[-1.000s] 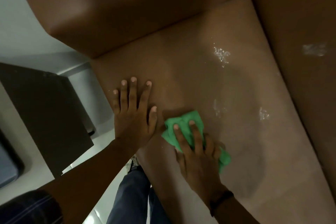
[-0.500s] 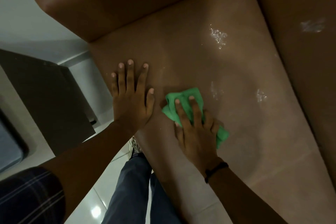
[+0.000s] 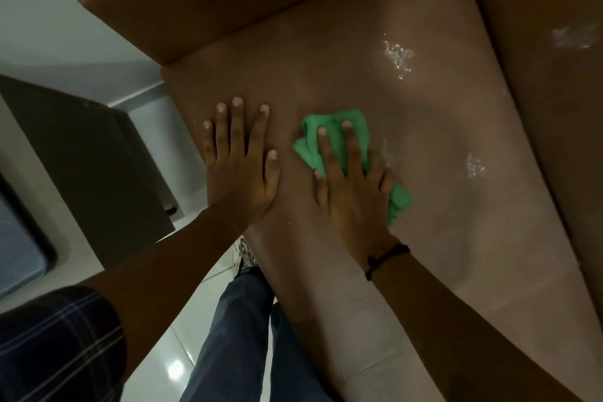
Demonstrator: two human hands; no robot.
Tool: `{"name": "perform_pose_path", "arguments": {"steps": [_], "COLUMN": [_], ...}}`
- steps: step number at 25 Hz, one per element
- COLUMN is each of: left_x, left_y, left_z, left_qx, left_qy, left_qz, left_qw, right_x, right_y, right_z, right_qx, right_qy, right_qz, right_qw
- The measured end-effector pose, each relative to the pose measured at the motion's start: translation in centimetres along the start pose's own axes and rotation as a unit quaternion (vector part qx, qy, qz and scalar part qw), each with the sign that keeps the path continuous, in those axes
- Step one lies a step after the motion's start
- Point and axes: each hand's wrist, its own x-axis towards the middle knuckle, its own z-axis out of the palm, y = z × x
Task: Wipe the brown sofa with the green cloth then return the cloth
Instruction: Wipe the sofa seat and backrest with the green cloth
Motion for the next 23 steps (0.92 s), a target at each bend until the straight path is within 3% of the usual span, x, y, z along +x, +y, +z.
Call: {"name": "perform_pose_path", "arguments": {"steps": [2,6,9,12,14,17,19,23], "left_x": [0.1,0.1,1.2,3.0,4.0,4.2,4.2,4.2], "left_y": [-0.3,0.0,2.4,5.8,7.8,8.9,9.0,9.0], "left_z": [0.3,0.4,-0.2,0.8,1.9,2.1,1.6,2.1], "left_qx": [0.009,0.013,0.017,0.031,0.035,0.038,0.033,0.048], "left_qy": [0.009,0.001,-0.016,-0.004,0.011,-0.007,-0.018,-0.006], "left_qz": [0.012,0.013,0.033,0.089,0.110,0.121,0.114,0.120], "left_qw": [1.000,1.000,0.999,0.996,0.993,0.992,0.993,0.992], "right_x": [4.0,0.4,-4.9,-0.4,2.2,-4.1,-8.4,-2.9], "right_y": [-1.7,-2.2,3.1,5.4,4.5,4.3,6.0,7.8], "right_z": [0.3,1.2,-0.9,-1.3,-1.0,-0.5,-1.3,-0.6], "right_qx": [0.037,-0.020,-0.023,0.005,0.012,-0.016,-0.001,0.021], "right_qy": [0.001,-0.011,-0.035,-0.011,-0.011,-0.031,-0.060,-0.016], "right_qz": [0.054,-0.094,0.036,0.159,0.136,0.051,0.082,0.197], "right_qw": [0.998,0.995,0.998,0.987,0.991,0.998,0.995,0.980]}}
